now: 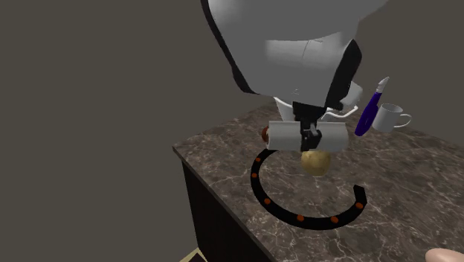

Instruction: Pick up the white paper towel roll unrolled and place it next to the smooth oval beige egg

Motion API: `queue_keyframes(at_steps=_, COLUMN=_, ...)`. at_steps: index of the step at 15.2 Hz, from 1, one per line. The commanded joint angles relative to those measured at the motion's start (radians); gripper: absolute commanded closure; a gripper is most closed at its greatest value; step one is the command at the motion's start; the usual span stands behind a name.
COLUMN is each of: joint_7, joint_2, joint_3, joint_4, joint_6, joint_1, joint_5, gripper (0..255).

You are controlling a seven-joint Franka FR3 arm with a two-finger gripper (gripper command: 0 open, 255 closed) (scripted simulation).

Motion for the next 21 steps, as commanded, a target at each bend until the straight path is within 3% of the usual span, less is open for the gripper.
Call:
queue_keyframes(at_steps=1, joint_7=-0.056, joint_2=0.014, joint_3=-0.021, joint_4=0.013, joint_6=0.001, joint_1=-0.022, joint_5=0.015, gripper=255)
queue_keyframes(at_steps=11, joint_7=-0.309, joint_2=0.156, joint_3=-0.111, joint_4=0.201, joint_6=-0.060, joint_1=-0.141, joint_5=0.078, gripper=255)
queue_keyframes(at_steps=21, joint_7=-0.503, joint_2=0.369, joint_3=-0.163, joint_4=0.516, joint_6=-0.180, joint_1=-0.262, joint_5=0.123, gripper=255)
